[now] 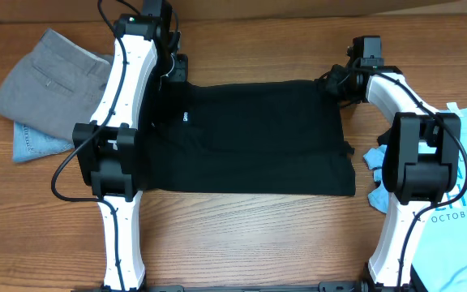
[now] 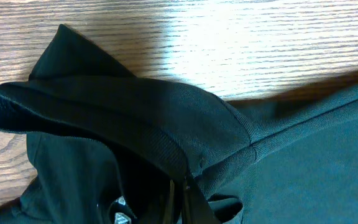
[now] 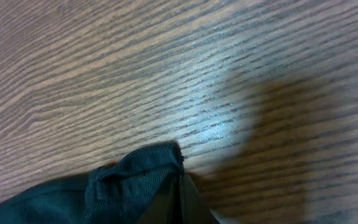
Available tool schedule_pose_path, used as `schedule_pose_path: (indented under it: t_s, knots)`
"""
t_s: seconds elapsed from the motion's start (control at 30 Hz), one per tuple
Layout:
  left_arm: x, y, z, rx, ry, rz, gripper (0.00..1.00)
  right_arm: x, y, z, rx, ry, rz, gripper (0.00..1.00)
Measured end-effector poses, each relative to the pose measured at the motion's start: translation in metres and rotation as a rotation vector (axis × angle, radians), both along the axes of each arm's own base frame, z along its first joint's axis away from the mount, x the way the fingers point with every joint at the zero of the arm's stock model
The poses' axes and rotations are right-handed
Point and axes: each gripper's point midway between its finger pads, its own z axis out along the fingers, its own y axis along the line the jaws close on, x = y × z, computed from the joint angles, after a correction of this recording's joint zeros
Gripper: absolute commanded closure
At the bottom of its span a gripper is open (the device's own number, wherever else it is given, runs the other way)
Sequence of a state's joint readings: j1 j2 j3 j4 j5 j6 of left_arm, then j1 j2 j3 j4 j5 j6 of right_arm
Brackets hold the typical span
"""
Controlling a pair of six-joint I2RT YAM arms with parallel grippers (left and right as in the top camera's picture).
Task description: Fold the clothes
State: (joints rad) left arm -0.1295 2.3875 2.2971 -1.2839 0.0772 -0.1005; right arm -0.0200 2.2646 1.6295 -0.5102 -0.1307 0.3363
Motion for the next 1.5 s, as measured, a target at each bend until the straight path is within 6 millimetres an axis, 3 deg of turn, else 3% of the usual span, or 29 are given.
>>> schedule_pose_path:
  t_s: [0.17, 0.47, 0.87, 1.03, 1.3, 1.4, 1.5]
  knots:
    - [0.0, 0.0, 0.0, 0.0, 0.0, 0.0, 0.96, -0.007, -0.002, 0.007, -0.009, 0.015, 0.0, 0.96]
    - [0.0, 0.0, 0.0, 0.0, 0.001, 0.0, 0.96, 0.001, -0.018, 0.055, -0.021, -0.082, -0.017, 0.96]
    - [-0.018, 0.002, -0.001, 0.009, 0.07, 0.0, 0.96, -0.014, -0.017, 0.05, -0.031, -0.025, 0.023, 0.96]
    - [-0.034, 0.006, 0.011, 0.023, 0.106, 0.002, 0.96, -0.023, -0.017, 0.063, -0.033, -0.01, 0.03, 0.96]
    - [-0.076, 0.014, 0.064, 0.042, 0.148, 0.003, 0.96, -0.06, -0.014, 0.116, -0.03, 0.018, 0.035, 0.96]
    - [-0.094, 0.016, 0.067, 0.05, 0.214, 0.003, 0.96, -0.082, -0.013, 0.116, -0.025, 0.096, 0.037, 0.96]
    - [-0.096, 0.016, 0.067, 0.052, 0.223, 0.003, 0.94, -0.104, -0.012, 0.108, -0.019, 0.19, 0.04, 0.96]
